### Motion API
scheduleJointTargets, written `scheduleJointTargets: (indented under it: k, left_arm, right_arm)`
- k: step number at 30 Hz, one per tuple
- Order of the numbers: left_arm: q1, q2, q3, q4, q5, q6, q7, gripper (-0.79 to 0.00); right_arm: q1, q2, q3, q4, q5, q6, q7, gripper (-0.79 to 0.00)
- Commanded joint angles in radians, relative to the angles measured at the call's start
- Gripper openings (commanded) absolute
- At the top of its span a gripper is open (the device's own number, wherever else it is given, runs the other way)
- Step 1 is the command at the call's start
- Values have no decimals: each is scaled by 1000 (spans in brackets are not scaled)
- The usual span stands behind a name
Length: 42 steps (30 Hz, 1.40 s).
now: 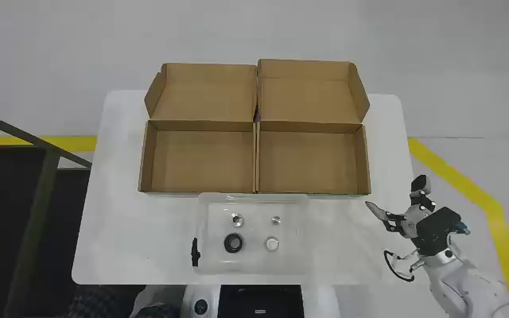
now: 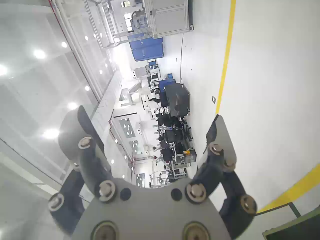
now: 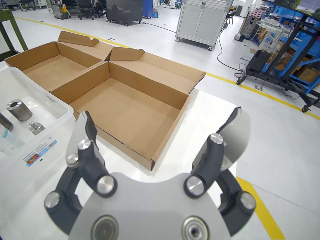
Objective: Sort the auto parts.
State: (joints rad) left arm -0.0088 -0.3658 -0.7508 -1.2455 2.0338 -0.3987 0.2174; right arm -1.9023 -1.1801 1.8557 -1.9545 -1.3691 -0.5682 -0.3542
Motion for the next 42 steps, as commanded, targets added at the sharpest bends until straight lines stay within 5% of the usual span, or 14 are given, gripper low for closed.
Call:
scheduleJointTargets:
  k: [1, 19, 42]
  left_arm:
    - [0, 0, 0, 0, 0, 0, 0, -1]
    - [0, 0, 0, 0, 0, 0, 0, 0]
    - [0, 0, 0, 0, 0, 0, 0, 0]
  right_arm:
    - [0, 0, 0, 0, 0, 0, 0, 0]
    - [5, 0, -6, -2, 3, 3, 21, 0]
    - [105, 28, -224, -183, -33, -315, 356, 0]
